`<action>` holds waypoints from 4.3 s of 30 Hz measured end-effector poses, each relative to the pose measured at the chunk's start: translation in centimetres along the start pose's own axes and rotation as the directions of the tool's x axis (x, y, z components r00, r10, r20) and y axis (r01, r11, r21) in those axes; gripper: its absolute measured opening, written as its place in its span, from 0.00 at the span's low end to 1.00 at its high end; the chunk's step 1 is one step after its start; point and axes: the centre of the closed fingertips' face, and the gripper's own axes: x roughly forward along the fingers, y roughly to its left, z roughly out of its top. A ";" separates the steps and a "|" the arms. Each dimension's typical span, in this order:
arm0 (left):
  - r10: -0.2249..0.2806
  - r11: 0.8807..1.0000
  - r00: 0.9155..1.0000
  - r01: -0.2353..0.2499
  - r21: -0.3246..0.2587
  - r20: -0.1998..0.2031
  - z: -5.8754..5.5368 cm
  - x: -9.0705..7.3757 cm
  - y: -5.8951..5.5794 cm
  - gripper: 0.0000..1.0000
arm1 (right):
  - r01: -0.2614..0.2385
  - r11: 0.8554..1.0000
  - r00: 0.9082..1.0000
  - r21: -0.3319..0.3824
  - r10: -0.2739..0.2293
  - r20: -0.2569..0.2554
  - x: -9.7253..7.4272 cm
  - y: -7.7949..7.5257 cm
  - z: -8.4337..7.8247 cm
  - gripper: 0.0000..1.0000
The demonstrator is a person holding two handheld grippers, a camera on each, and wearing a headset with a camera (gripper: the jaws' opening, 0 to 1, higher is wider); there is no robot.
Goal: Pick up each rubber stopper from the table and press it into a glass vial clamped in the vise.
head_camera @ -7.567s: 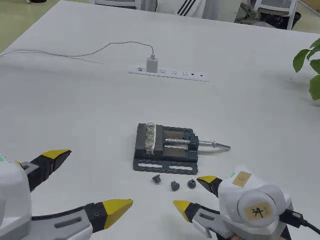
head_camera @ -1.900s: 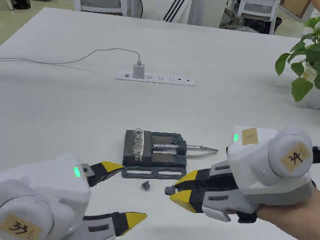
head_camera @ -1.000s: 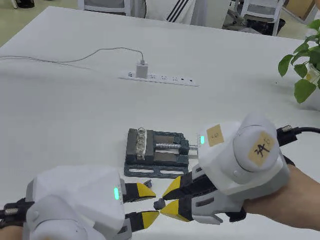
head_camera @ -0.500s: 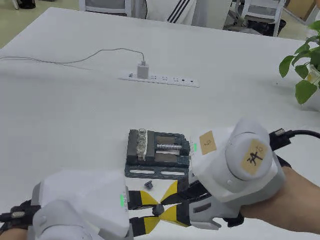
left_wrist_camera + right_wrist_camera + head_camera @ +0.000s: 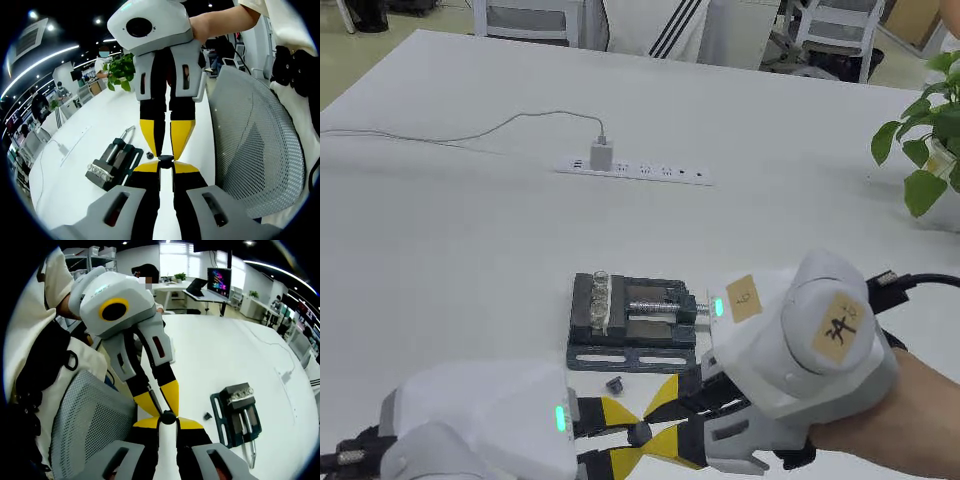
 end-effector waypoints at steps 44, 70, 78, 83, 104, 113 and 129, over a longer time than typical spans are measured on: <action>0.039 0.995 0.995 -0.029 -0.101 0.097 1.6 -0.5 0.4 0.04 | -0.030 0.996 0.999 -0.080 0.033 0.033 -1.3 0.1 0.9 0.08; 0.051 0.993 0.990 -0.036 -0.111 0.135 1.2 -0.7 0.9 0.06 | -0.073 0.996 0.997 -0.051 0.075 0.020 -1.1 -0.3 1.1 0.07; 0.106 0.966 0.987 -0.075 -0.247 0.117 -1.0 -1.3 1.9 0.26 | -0.046 0.998 0.999 -0.038 0.046 -0.009 -0.6 -1.6 -0.3 0.07; 0.166 0.948 0.982 -0.134 -0.289 0.088 -2.4 -2.1 3.0 0.46 | -0.044 0.999 0.999 -0.017 0.044 -0.029 -0.2 -2.2 -1.4 0.07; 0.320 0.850 0.947 -0.295 -0.437 -0.017 -6.4 -3.8 5.4 0.99 | -0.037 0.998 0.996 -0.045 0.034 -0.077 0.1 -4.3 -1.6 0.07; 0.332 0.840 0.943 -0.310 -0.446 -0.030 -6.6 -3.7 5.3 0.99 | 0.005 0.998 0.996 -0.064 -0.011 -0.088 -1.2 -7.6 -0.8 0.07; 0.340 0.839 0.940 -0.318 -0.441 -0.029 -6.2 -3.4 5.9 0.99 | 0.004 0.987 0.980 -0.163 -0.037 -0.197 -2.3 -12.5 0.0 0.07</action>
